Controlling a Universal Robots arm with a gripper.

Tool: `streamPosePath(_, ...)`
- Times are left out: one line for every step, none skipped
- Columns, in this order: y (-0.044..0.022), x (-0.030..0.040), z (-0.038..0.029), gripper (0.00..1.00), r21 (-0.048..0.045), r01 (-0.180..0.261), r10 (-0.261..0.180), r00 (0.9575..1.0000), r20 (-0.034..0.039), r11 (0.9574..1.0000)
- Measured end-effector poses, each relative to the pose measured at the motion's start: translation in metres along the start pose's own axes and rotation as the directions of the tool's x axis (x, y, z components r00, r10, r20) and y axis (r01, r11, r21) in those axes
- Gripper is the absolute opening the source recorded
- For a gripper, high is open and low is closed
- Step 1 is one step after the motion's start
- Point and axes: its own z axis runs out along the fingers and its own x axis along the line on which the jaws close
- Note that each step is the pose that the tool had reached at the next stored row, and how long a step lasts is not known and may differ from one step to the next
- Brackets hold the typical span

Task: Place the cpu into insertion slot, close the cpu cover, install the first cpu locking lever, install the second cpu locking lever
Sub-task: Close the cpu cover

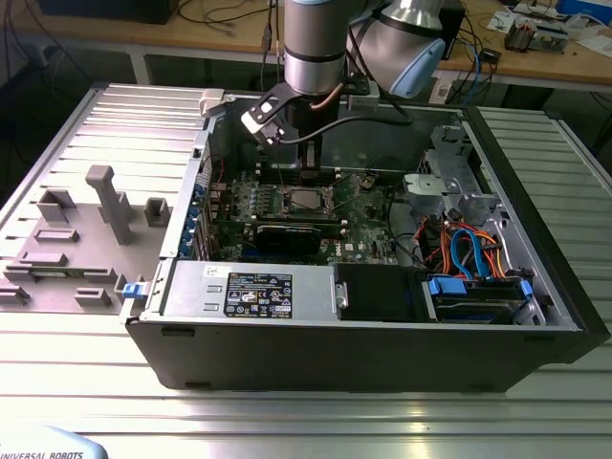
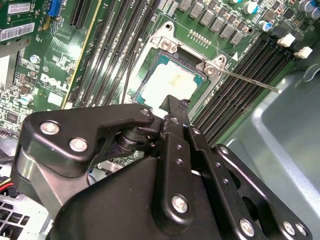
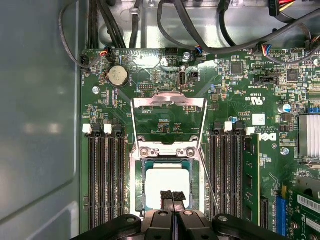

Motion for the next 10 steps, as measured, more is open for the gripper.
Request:
streamPosePath(0.0,0.0,-0.0004,0.11,0.0001,0.0,0.0,1.0,0.0001,1.0)
streamPosePath(0.0,0.0,-0.0007,0.11,0.0002,0.0,0.0,1.0,0.0002,1.0)
streamPosePath(0.0,0.0,-0.0015,0.11,0.0,0.0,0.0,1.0,0.0001,1.0)
streamPosePath(0.0001,0.0,-0.0022,0.11,0.0,0.0,0.0,1.0,0.0002,1.0)
streamPosePath(0.0001,0.0,-0.0025,0.11,0.0,0.0,0.0,1.0,0.0003,1.0)
streamPosePath(0.0001,0.0,-0.003,0.11,0.0,0.0,0.0,1.0,0.0009,1.0)
streamPosePath(0.0001,0.0,-0.0036,0.11,0.0001,0.0,0.0,1.0,0.0011,1.0)
streamPosePath(0.0001,0.0,-0.0043,0.11,0.0,0.0,0.0,1.0,0.0011,1.0)
streamPosePath(0.0002,0.0,-0.0055,0.11,0.0,0.0,0.0,1.0,0.0013,1.0)
streamPosePath(0.0002,0.0,-0.0072,0.11,0.0,0.0,0.0,1.0,0.0015,1.0)
